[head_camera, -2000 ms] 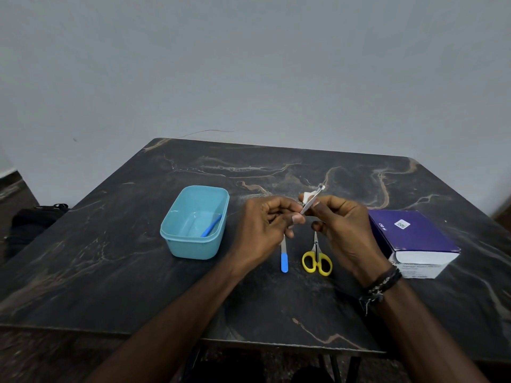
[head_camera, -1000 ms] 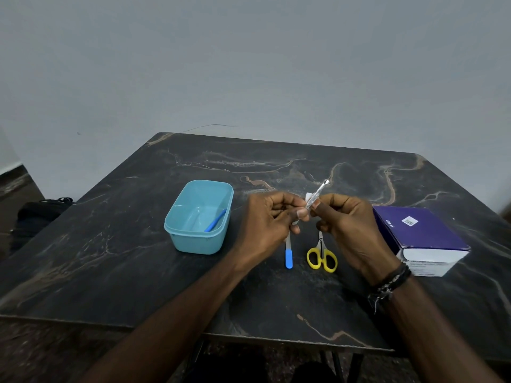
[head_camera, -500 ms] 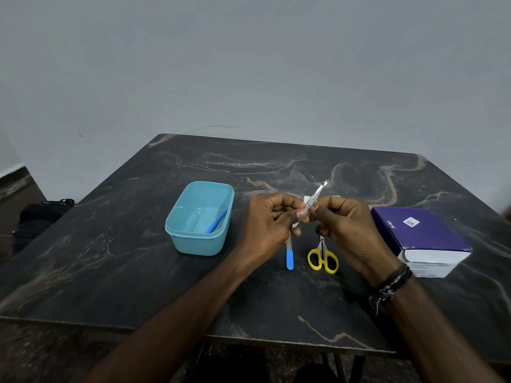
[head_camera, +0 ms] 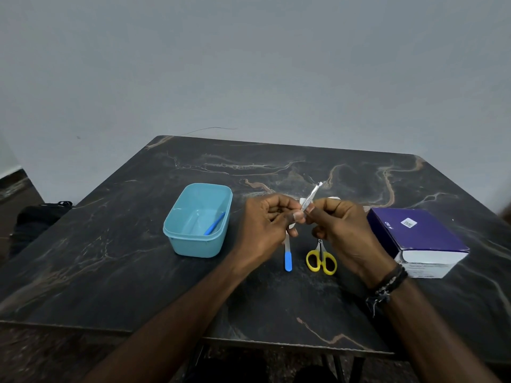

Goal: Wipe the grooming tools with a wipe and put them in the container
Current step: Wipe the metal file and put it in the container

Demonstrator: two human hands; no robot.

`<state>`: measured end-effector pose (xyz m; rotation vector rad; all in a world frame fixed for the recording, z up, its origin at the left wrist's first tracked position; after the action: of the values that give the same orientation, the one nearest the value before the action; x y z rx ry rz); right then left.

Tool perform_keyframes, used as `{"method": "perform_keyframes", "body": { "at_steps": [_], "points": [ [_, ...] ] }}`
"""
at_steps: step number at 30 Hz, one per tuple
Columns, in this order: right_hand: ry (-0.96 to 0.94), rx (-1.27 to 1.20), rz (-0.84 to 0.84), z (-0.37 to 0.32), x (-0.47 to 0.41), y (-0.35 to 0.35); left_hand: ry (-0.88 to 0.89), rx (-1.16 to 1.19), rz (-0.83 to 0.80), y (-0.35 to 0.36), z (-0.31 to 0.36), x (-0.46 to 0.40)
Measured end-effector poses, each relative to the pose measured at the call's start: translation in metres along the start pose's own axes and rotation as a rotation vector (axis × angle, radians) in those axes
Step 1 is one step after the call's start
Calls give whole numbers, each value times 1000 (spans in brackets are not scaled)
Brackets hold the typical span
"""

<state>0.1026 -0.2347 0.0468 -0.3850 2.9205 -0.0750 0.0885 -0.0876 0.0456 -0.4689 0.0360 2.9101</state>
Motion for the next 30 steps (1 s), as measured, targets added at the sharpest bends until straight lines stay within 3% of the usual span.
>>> {"method": "perform_keyframes", "body": {
  "at_steps": [9, 19, 30],
  "points": [
    [-39, -114, 229, -2, -2, -10, -23, -13, -60, 5, -2, 2],
    [9, -5, -2, -1, 0, -2, 9, -7, -14, 0, -1, 0],
    [-23, -233, 280, 0, -4, -14, -1, 21, -99, 2, -5, 0]
  ]
}}
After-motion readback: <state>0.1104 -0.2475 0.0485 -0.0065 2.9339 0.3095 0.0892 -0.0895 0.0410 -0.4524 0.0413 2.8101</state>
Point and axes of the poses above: each hand's wrist, its own x-axis away from the middle knuckle, its own y-axis out of the palm, z = x × y, the point moved 2 cm from there along -x, towards the middle knuckle, and after that the axes turned 9 degrees about -z, right-handed, at the moved point
